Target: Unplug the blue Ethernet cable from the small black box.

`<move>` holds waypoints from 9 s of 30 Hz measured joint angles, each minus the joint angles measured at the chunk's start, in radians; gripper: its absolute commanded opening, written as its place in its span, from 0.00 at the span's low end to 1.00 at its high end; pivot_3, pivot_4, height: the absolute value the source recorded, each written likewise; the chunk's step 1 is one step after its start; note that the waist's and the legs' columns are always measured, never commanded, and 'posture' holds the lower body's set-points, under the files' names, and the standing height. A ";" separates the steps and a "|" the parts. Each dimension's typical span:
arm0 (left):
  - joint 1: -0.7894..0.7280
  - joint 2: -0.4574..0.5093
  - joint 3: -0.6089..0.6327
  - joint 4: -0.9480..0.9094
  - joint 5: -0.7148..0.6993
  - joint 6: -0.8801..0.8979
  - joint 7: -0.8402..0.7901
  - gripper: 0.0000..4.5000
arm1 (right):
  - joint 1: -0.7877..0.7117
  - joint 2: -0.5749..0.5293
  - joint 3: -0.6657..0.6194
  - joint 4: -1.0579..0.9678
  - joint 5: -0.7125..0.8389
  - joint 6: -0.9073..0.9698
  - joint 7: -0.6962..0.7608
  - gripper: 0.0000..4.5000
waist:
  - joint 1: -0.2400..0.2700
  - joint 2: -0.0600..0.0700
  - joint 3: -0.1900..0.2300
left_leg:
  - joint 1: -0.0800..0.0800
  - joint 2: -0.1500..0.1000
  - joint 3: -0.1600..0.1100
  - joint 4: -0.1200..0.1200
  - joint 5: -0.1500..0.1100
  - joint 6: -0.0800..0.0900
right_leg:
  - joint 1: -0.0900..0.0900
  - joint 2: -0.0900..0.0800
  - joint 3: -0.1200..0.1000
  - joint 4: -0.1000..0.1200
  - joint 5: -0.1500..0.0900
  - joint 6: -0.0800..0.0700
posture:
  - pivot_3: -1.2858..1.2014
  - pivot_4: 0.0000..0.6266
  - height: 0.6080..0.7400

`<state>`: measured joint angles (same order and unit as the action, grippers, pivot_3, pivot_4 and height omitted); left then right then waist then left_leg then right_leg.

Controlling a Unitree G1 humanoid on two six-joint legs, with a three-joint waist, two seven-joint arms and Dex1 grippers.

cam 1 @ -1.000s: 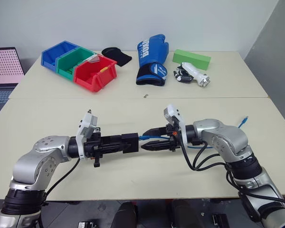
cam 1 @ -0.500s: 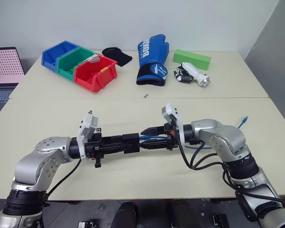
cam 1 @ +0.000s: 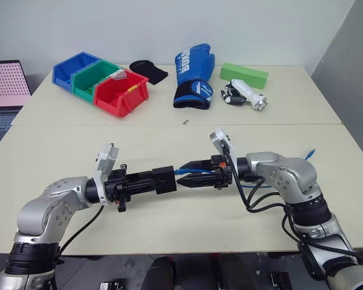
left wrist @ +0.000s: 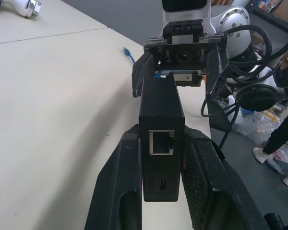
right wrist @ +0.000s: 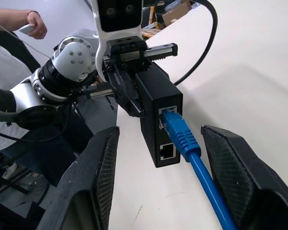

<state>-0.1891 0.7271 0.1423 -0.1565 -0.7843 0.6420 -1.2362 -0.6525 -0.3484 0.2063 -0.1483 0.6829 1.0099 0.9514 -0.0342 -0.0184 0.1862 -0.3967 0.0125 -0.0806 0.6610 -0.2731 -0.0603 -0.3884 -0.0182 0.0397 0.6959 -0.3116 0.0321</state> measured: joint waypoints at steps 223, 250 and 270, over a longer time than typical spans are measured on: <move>-0.137 -0.138 0.085 0.043 -0.274 0.401 0.325 0.17 | 0.002 -0.174 0.146 0.070 -0.659 -1.231 0.124 0.64 | 0.002 0.000 0.000 | 0.000 0.000 0.000 0.002 0.001 -0.002 | 0.000 -0.001 0.000 0.002 0.000 0.000 | 0.52 0.24 1.00; -0.158 -0.043 -0.064 0.045 -0.052 0.155 0.016 0.17 | 0.039 -0.077 -0.068 -0.087 0.118 0.089 -0.080 0.64 | 0.001 0.000 0.000 | -0.001 0.000 0.000 0.002 0.000 0.000 | 0.000 0.000 0.000 0.002 0.000 0.000 | 0.52 0.24 1.00; -0.138 -0.043 -0.064 0.044 -0.039 0.132 0.003 0.17 | 0.030 -0.085 -0.058 -0.082 0.119 0.101 -0.095 0.06 | 0.000 0.000 0.000 | -0.001 -0.001 0.000 0.002 0.000 0.000 | 0.000 0.001 0.000 0.001 0.000 0.000 | 0.52 0.24 1.00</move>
<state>-0.3267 0.6837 0.0780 -0.1127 -0.8232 0.7742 -1.2336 -0.6228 -0.4334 0.1483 -0.2304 0.8020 1.1111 0.8561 -0.0343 -0.0185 0.1861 -0.3973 0.0119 -0.0806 0.6627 -0.2729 -0.0604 -0.3885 -0.0175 0.0397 0.6973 -0.3116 0.0320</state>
